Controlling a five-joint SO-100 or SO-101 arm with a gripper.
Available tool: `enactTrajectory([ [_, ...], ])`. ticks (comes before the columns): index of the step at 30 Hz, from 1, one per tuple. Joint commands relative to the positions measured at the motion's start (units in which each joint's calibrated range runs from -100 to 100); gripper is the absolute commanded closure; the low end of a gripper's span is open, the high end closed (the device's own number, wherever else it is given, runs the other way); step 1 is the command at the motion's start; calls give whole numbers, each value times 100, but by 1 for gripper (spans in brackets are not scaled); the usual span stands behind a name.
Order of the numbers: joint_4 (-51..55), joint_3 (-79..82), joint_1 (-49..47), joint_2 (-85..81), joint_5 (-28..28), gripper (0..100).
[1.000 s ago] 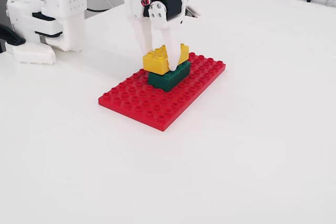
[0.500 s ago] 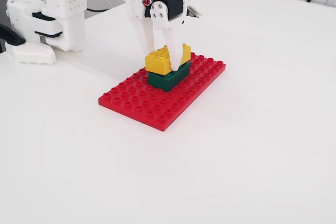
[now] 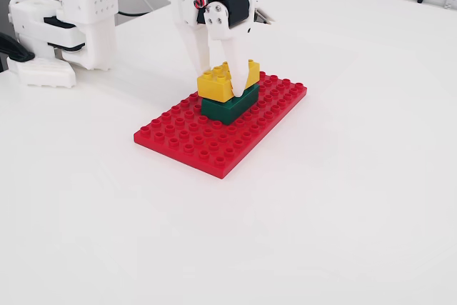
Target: Put yellow lego brick onto the green one
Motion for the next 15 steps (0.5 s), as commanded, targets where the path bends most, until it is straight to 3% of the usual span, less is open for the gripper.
enactTrajectory([
  [1, 5, -231, 4, 126, -1, 91],
  [15, 334, -800, -3, 705, 35, 91],
])
